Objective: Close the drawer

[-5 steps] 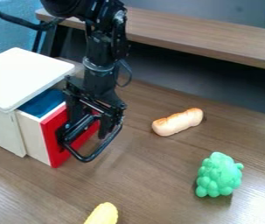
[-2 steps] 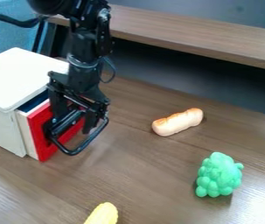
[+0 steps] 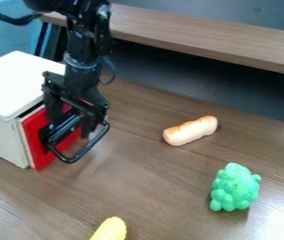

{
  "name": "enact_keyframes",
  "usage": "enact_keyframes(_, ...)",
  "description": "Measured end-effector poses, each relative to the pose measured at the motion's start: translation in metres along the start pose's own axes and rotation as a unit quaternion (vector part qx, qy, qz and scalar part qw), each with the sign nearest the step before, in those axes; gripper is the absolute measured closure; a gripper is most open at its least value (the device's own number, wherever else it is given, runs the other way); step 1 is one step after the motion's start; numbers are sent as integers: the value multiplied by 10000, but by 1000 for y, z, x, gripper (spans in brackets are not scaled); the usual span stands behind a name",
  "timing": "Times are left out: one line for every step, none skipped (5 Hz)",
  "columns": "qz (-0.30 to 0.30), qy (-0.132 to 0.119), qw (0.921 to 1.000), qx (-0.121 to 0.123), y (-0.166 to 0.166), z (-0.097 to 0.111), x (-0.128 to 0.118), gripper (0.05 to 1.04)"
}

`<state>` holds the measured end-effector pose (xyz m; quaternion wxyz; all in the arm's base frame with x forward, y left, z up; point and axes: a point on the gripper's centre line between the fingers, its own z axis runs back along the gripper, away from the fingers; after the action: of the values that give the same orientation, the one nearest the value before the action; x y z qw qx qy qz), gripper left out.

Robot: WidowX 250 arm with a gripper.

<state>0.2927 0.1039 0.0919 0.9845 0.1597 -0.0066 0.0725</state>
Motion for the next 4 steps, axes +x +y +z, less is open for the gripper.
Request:
enact_keyframes(92,-52,9999,74,8,3,-1,84)
enact_keyframes(199,-25,9997,121,15,2,-2,84)
enact_keyframes(300,-68,9994,128,21,4,-3,84)
enact_keyframes(312,-80,9994,130,22,5,-4,84)
